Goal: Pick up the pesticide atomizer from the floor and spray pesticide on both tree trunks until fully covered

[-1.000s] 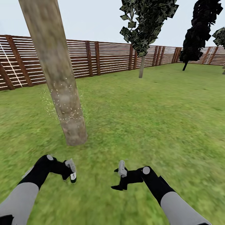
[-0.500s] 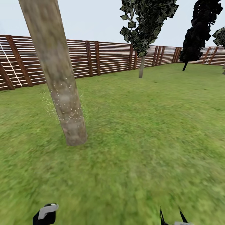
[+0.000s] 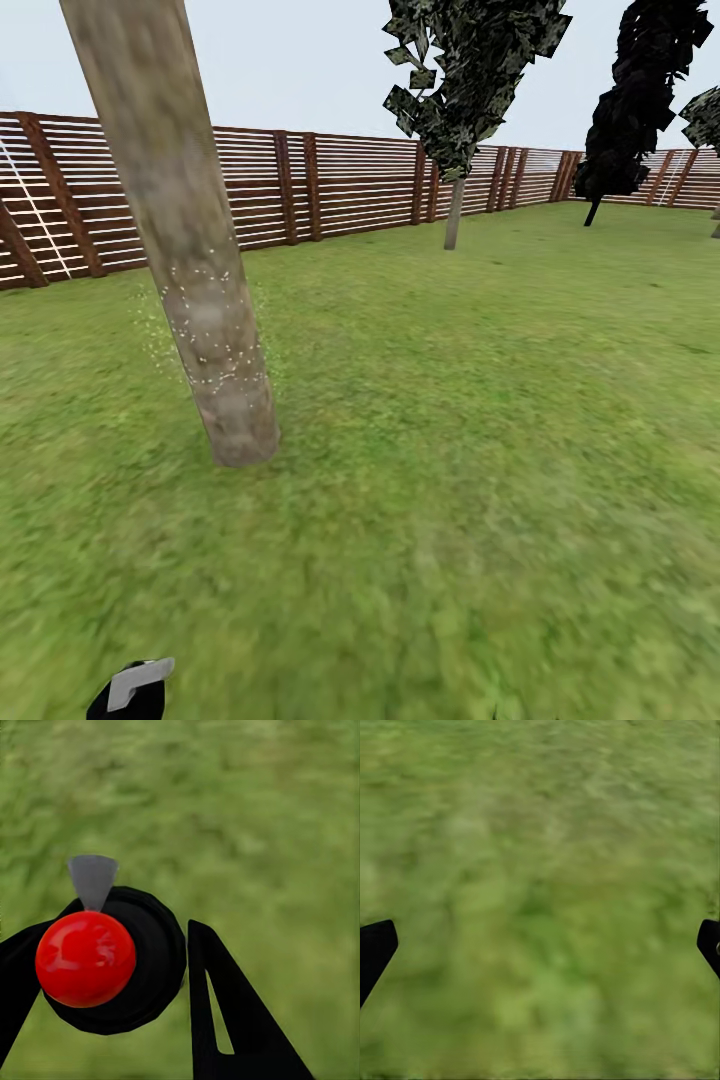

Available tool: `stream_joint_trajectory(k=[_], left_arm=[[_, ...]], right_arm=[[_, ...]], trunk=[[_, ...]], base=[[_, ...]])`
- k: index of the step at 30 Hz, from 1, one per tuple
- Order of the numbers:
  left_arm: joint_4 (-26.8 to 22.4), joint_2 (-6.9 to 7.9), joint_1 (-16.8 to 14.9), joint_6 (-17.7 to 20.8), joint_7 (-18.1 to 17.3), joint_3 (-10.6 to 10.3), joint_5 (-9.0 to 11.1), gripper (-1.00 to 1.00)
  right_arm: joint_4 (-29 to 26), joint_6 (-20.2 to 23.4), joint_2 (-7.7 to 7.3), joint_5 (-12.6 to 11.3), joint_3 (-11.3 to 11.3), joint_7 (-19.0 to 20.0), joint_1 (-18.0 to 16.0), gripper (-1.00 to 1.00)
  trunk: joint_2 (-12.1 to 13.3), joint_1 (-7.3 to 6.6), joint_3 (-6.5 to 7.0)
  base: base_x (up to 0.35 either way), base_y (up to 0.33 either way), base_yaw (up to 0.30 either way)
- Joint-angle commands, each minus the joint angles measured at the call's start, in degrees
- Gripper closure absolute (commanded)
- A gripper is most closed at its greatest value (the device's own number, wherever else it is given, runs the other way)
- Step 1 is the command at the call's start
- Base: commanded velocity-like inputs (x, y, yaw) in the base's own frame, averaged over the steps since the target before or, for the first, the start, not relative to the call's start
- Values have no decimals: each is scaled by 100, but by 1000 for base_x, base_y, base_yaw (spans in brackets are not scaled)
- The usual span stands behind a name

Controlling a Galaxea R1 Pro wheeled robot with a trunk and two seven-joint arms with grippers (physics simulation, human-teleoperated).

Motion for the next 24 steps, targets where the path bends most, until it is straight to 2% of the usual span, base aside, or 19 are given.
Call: stream_joint_trajectory(k=[1,2,4,6,14,24], left_arm=[[1,0,0,0,-1,2,1,100],[3,0,0,0,-3,0,1,100],[4,0,0,0,-5,-2,1,100],[4,0,0,0,-8,-2,1,100],[-4,0,26,-20,-8,-3,8,100],[-5,0,26,-17,-8,-3,4,100]], right_arm=[[19,0,4,-15,-6,-8,0,-100],[18,0,44,-42,-13,-94,0,-100],[-3,0,136,-110,-15,-925,0,-100],[19,0,146,-102,2,-1168,0,-100],[58,0,130,-86,6,-1217,0,-100],[76,0,130,-84,15,-1217,0,-100]], trunk=[[0,0,0],[0,0,0],[0,0,0],[0,0,0],[0,0,0],[401,-220,180]], base=[[0,0,0],[0,0,0],[0,0,0],[0,0,0],[0,0,0],[0,0,0]])
